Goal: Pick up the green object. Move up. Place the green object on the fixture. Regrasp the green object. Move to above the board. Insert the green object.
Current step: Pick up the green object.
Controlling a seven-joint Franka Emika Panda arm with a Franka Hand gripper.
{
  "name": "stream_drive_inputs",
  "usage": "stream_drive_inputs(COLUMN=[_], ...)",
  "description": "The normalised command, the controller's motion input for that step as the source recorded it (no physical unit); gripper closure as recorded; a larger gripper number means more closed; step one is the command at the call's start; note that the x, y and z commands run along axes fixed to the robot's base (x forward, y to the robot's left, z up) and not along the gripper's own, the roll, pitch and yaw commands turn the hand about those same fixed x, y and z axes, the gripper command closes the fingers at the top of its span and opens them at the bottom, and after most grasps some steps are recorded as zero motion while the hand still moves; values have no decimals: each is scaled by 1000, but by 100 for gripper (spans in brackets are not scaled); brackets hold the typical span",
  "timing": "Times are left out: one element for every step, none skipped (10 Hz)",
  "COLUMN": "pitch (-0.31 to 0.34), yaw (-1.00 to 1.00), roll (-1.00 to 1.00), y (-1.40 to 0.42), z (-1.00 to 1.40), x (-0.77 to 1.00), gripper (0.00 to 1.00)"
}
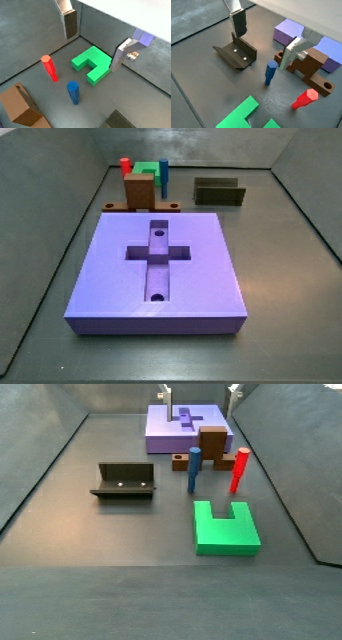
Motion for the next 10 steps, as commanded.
stream_drive_inputs(pitch=[0, -101, -61, -59, 0, 61, 90, 217, 253, 217], yaw=[0, 0, 0, 0, 0, 0, -151, -320, -357, -320], roll=[0, -227, -397, -463, -437, -260, -164, 0, 0, 0], y=[-69, 197, 566, 749, 831, 220, 80, 0, 0, 91], z=[0, -257, -423, -300, -343, -617, -700, -751, -674, -783], x=[0, -231, -149, -57, 0, 389, 440, 486, 423, 240], gripper=[0, 0, 0, 0, 0, 0, 0, 0, 0, 0])
